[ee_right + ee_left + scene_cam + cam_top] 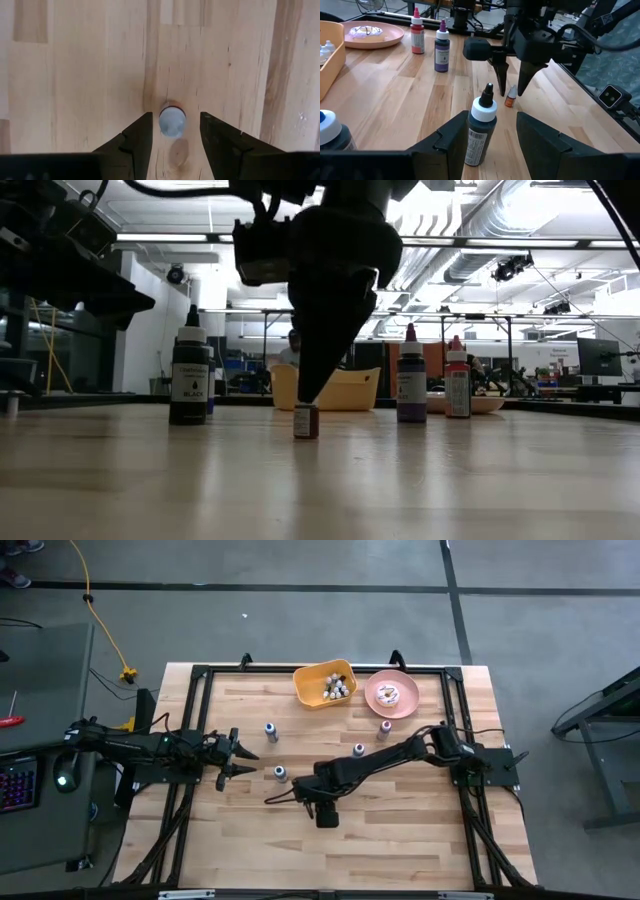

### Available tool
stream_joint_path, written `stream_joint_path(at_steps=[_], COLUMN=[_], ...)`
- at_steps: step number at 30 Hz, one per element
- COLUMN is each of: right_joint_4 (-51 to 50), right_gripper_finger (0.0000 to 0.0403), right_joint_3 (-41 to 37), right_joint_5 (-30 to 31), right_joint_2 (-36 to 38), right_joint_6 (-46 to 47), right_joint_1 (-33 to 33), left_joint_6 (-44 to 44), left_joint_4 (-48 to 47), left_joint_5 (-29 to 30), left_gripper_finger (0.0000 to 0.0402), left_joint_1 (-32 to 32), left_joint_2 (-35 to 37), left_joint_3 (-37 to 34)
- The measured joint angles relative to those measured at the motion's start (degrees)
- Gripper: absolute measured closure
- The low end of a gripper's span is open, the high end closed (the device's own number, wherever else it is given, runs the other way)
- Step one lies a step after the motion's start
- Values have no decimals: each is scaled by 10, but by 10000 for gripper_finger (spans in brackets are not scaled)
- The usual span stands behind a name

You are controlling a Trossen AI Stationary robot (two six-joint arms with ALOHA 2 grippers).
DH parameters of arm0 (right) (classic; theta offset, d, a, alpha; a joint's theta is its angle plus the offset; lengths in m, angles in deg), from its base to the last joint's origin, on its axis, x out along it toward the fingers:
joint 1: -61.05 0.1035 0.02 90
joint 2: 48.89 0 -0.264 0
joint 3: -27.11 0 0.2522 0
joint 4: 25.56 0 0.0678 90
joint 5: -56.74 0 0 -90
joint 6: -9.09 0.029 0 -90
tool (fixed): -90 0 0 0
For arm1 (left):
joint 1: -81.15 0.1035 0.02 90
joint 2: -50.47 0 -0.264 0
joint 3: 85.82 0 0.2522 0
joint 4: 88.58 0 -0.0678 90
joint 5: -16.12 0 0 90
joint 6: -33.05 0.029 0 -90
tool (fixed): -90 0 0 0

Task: Pick & Place food coloring
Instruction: Put the small orange food coloring bottle into the yellow bin

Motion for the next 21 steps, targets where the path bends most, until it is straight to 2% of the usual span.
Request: stream_joint_path(at_steps=[21], right_joint_4=[-6], right_gripper_finger=[251], right_joint_3=[0], right_joint_5=[10], right_joint_2=[8], right_joint_6=[4], right_joint_1=[1], left_joint_6=[0], left_joint_4=[0], left_joint_5=[0], left_gripper_finger=[238], left_joint_1=[0], left_joint_2=[0], left_joint_3=[0])
